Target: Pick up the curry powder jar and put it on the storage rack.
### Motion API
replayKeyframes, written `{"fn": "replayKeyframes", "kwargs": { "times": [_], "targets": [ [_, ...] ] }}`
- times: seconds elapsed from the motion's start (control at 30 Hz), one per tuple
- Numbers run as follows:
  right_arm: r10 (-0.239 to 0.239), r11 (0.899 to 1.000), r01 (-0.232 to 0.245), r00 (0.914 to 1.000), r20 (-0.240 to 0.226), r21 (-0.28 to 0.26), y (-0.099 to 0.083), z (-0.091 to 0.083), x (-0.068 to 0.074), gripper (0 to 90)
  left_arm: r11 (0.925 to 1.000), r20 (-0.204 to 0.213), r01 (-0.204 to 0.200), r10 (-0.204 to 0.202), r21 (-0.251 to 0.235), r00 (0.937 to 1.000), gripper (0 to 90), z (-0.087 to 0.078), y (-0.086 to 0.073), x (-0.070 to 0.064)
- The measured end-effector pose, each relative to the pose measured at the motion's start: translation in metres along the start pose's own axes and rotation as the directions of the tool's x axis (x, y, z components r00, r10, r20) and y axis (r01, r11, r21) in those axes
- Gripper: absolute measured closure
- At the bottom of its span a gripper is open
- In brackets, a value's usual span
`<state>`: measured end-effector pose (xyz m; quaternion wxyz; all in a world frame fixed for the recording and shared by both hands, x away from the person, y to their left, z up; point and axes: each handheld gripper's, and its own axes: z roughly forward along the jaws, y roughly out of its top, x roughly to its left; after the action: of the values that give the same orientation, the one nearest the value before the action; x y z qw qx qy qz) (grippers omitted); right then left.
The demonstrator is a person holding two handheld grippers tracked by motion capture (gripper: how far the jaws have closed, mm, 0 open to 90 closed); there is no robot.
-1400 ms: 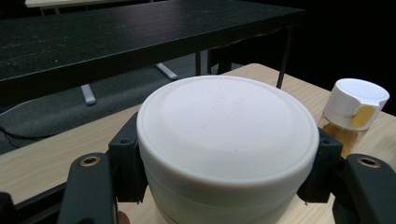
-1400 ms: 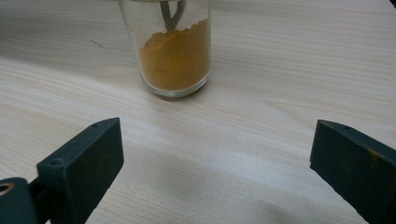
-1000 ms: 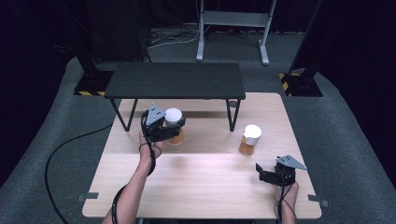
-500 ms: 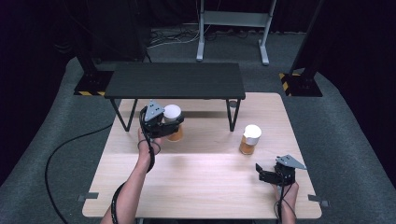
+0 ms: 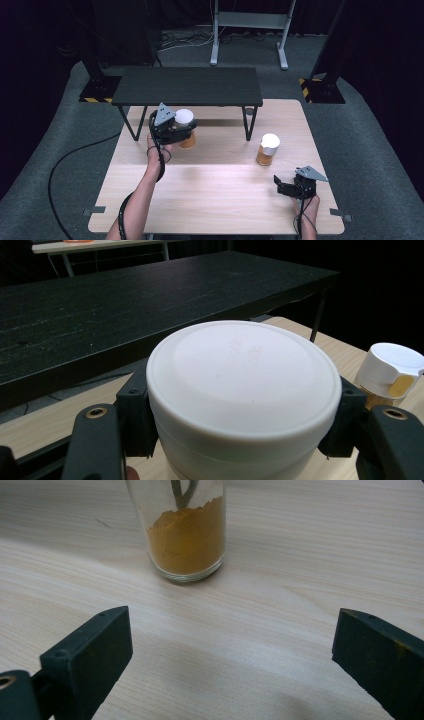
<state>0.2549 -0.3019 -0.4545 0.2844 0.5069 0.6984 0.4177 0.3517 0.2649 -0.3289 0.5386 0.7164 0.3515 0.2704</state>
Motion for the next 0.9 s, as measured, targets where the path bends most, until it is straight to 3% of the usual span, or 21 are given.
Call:
{"fn": "replayKeyframes", "kwargs": {
  "times": [0.9],
  "targets": [
    [0.000,1.000,0.000,1.0000,0.001,0.000,0.000,0.000,0.000,1.8,0.9997,0.003,-0.012,0.012,-0.022,0.9999,33.3,-0.001,0.018,0.005]
  ]
}}
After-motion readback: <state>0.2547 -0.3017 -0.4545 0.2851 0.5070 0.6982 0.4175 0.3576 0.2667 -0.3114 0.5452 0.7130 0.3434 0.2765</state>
